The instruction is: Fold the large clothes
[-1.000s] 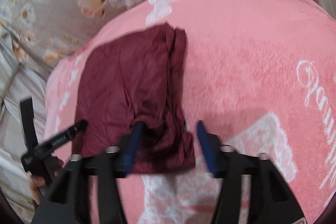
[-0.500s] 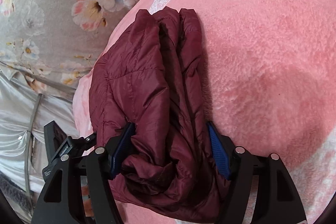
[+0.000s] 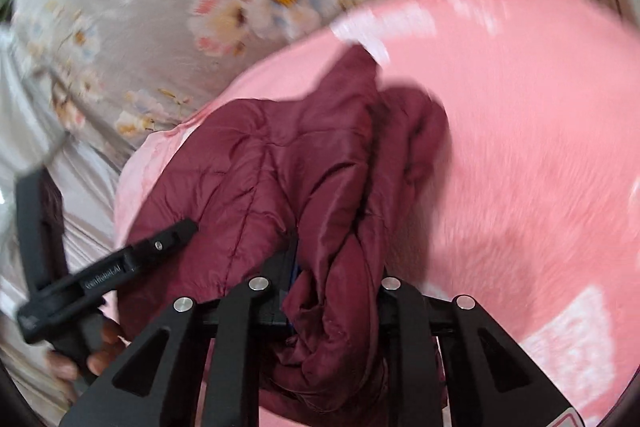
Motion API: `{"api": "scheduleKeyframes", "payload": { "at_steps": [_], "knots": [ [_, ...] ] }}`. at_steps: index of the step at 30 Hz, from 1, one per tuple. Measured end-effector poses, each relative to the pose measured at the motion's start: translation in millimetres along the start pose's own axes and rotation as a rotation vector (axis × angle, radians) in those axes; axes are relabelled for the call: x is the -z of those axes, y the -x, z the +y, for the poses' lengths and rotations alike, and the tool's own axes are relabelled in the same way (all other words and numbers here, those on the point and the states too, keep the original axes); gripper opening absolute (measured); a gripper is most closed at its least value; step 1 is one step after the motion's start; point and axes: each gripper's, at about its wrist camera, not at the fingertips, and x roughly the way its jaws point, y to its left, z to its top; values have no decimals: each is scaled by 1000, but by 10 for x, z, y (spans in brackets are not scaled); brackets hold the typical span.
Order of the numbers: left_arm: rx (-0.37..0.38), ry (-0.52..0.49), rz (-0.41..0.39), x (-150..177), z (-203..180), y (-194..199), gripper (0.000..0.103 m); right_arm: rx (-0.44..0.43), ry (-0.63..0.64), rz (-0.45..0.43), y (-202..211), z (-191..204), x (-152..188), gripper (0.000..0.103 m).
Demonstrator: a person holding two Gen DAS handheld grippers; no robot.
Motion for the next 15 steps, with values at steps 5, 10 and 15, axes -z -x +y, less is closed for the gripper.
{"api": "scheduleKeyframes", "payload": {
  "at_steps": [5,10,15],
  "knots": [
    [-21,-106,-165,-171,-20,469,46,14,150,-169,293,495,-157,20],
    [-42,-161,-328,-449,193,835,46,-39,240,-288,245,965,-360,20],
    [-106,-213,-441,-698,582,934,46,-95,306,-362,-89,1335,-507,21]
  ]
}}
